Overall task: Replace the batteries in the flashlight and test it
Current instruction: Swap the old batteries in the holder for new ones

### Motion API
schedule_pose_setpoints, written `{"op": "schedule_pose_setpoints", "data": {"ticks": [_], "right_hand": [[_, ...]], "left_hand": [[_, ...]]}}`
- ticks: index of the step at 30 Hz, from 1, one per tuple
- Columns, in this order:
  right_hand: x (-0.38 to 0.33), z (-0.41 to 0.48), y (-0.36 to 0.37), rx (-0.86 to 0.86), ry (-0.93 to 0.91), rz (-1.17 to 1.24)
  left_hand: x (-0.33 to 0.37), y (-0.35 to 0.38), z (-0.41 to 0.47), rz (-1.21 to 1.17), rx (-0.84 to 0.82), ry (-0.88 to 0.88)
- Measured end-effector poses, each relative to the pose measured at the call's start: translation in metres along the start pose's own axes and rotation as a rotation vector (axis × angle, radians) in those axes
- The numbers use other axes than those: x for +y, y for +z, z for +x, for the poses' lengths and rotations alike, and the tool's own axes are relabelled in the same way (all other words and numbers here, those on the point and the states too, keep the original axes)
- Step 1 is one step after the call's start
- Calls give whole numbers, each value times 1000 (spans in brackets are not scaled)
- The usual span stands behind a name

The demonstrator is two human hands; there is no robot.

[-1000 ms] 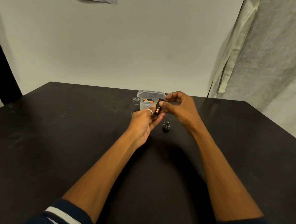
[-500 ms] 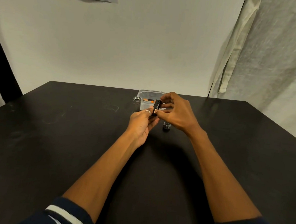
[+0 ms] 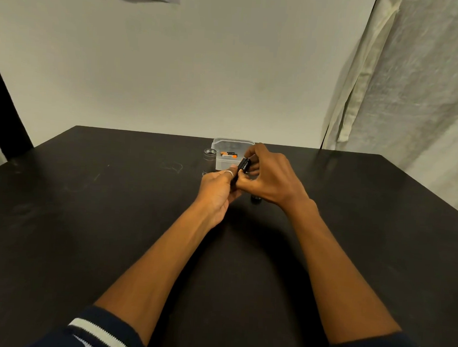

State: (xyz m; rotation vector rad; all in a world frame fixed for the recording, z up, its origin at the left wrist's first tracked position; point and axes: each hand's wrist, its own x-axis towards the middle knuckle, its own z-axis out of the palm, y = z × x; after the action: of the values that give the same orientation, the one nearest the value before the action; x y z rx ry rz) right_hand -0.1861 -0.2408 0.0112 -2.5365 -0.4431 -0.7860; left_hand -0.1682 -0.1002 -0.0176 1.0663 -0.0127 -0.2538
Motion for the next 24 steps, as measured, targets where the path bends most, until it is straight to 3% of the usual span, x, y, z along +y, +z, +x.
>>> {"op": "schedule_pose_setpoints", "data": {"ticks": [8,24], "right_hand": [[3,-1,0,21,119,209],[8,2,6,-61,151,212]], "left_hand": [[1,-1,1,-37,9,-35],[0,0,3,-77,70,-23]]}}
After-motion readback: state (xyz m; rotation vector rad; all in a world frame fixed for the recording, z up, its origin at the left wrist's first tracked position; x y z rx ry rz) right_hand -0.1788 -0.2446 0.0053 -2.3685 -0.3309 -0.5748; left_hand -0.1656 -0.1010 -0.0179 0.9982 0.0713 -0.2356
